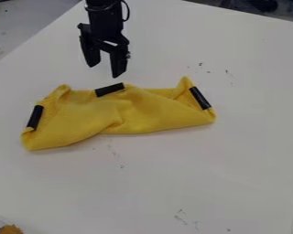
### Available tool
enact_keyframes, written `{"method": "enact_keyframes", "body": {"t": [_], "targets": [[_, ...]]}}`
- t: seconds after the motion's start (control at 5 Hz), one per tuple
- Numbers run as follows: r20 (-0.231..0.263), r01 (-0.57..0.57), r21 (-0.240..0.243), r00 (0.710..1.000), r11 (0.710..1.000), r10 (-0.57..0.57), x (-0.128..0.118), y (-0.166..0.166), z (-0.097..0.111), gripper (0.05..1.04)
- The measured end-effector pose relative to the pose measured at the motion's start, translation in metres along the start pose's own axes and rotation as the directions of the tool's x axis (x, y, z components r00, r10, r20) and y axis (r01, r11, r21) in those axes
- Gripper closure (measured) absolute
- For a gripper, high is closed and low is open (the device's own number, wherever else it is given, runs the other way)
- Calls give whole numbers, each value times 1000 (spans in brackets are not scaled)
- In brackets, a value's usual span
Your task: Unfold the cloth from top left to bottom right
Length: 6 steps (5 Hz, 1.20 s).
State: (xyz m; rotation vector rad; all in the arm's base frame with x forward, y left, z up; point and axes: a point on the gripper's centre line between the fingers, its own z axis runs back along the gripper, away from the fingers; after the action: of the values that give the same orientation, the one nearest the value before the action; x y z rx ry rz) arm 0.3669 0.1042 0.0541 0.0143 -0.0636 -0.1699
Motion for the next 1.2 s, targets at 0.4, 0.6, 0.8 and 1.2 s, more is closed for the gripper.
{"method": "enact_keyframes", "body": {"t": [0.4,0.6,0.8,1.2], "targets": [[-16,-40,-54,999,998,40,-11,-13,-29,83],[-10,-60,-67,998,996,59,-15,-16,-35,83],[19,-66,-80,998,995,68,-10,-19,-37,133],[-6,-51,-52,999,997,51,-7,-25,-35,712]]}}
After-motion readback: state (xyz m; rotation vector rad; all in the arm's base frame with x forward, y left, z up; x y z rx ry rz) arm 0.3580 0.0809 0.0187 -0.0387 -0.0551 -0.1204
